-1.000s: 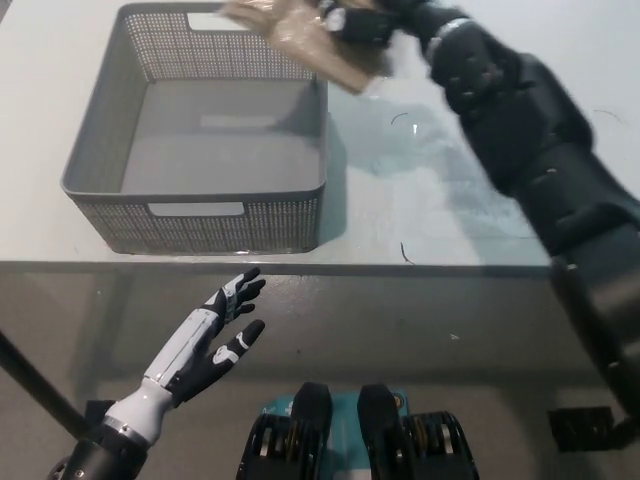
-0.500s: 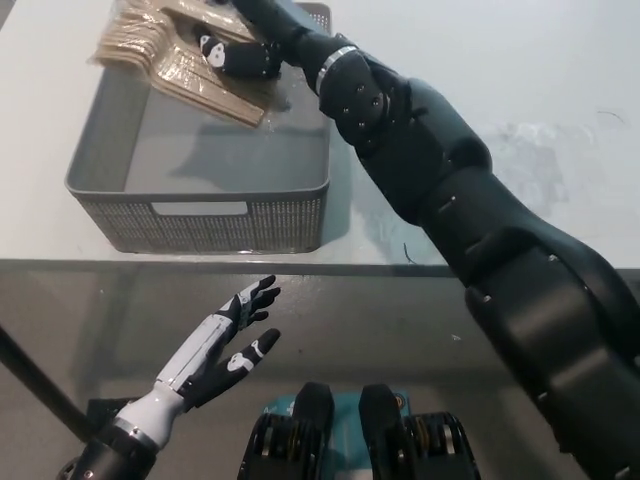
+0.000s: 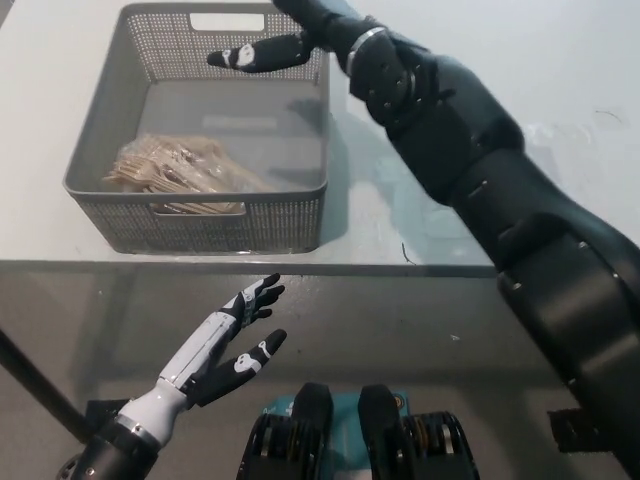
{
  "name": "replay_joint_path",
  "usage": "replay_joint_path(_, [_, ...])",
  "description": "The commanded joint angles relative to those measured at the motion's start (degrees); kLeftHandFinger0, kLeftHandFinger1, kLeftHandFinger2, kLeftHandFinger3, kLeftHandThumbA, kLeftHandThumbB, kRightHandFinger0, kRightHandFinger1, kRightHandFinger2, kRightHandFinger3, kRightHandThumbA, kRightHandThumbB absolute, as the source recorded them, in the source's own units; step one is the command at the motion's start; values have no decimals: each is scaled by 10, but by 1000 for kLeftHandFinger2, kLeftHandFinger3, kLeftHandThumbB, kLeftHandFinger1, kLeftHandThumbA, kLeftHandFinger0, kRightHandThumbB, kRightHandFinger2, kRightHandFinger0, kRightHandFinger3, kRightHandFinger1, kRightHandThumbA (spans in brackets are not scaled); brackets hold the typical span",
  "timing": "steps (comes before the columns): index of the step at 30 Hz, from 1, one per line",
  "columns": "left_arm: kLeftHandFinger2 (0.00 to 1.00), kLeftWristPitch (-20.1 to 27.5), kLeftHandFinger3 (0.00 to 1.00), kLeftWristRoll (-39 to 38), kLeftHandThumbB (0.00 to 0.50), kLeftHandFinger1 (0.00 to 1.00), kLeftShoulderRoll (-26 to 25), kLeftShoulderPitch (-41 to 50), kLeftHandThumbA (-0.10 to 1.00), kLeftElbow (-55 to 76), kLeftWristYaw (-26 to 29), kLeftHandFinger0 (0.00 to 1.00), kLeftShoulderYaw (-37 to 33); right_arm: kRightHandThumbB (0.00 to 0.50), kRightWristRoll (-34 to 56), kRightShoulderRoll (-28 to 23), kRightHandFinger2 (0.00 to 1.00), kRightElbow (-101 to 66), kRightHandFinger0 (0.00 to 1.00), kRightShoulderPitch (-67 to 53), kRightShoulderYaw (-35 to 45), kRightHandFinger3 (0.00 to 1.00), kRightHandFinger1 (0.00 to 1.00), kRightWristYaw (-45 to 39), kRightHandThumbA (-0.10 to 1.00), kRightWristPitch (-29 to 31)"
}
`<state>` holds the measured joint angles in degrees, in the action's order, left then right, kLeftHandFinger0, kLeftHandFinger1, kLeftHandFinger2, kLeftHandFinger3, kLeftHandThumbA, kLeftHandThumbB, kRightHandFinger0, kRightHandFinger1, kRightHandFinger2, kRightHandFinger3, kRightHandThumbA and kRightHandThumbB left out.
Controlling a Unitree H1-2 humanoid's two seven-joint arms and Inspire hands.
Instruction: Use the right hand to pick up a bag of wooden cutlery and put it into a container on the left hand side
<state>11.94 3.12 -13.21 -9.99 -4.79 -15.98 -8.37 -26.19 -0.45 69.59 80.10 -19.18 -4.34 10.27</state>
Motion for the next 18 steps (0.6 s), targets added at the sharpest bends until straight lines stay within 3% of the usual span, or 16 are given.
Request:
replay_joint_path(1, [1000,5,1000,2,263,1000,-9,-17,707,13,-4,1000,2,491,10,-21,1000,-33,1000,48,3,1000,1000,-30,956,-23])
replay_joint_path(7, [1000,5,1000,1,267,1000,-8,-16,707,12,-4,1000,2,474,16,-35,1000,-53,1000,44,7,1000,1000,-39,971,-29])
replay_joint_path(8, [1000,4,1000,-1,265,1000,-8,-18,690,12,-6,1000,1,462,29,-74,1000,-116,1000,31,24,1000,1000,-56,983,-38])
replay_joint_path(11, [1000,1,1000,0,266,1000,-11,-18,691,14,-7,1000,1,459,51,-99,1000,-174,1000,9,51,1000,1000,-71,917,-48])
replay_joint_path(15, [1000,-3,1000,-1,263,1000,-16,-19,704,19,-9,1000,4,425,62,-158,1000,-366,1000,-58,79,1000,1000,-115,961,-118])
replay_joint_path(18, [1000,-4,1000,-1,259,1000,-18,-17,715,21,-9,1000,5,418,74,-174,1000,-425,1000,-90,94,1000,1000,-124,990,-127])
